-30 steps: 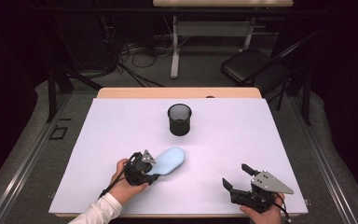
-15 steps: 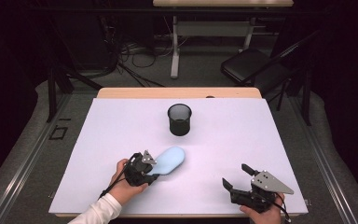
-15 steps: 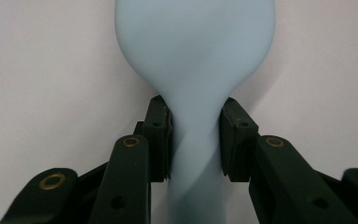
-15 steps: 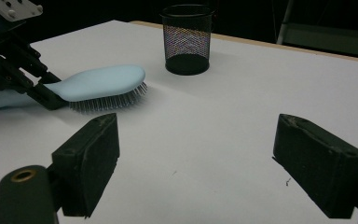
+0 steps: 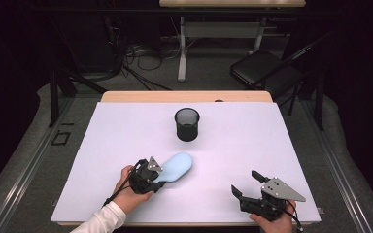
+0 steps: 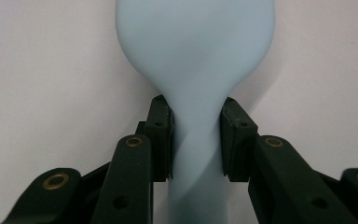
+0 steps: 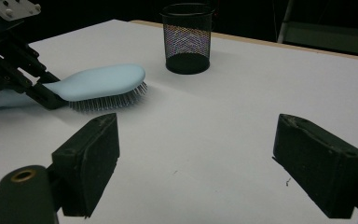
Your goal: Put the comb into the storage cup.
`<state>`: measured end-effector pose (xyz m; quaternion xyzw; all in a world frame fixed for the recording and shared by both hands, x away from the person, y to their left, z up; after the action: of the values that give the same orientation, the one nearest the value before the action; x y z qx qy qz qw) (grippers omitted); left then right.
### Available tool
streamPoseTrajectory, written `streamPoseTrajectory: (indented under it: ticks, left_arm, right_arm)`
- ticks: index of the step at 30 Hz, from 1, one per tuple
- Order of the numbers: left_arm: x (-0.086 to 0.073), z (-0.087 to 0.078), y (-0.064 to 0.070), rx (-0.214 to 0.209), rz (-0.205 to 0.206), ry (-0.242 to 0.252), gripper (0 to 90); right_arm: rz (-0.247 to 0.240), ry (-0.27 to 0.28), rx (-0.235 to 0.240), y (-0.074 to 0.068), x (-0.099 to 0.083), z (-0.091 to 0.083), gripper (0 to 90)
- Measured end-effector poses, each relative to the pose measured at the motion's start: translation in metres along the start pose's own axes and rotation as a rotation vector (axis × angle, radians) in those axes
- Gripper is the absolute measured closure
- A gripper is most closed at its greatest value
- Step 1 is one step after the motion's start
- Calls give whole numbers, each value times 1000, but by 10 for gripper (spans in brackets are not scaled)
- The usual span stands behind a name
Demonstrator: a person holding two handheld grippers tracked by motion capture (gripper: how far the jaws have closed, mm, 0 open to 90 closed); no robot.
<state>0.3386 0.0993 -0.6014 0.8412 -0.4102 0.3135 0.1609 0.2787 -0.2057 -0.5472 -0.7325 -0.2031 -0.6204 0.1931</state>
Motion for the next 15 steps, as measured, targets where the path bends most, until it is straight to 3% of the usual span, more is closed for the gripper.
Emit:
streamPoseTrajectory:
  ticks: [15]
  left_arm:
    - [1,-1,-1,0,-12,10,694]
  right_arm:
    - [-1,3,-1,0,0,0,142]
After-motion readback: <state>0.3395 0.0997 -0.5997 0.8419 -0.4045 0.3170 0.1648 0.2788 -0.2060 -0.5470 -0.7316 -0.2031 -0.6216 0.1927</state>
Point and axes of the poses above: each handheld gripper's, and its own axes: z roughly forward along the jaws, x roughly out of its top, y roughly to its right, the point moved 7 cm from there along z, roughly forward along the jaws, and after that the axes turned 10 degrees about y, right-handed, at the moved point
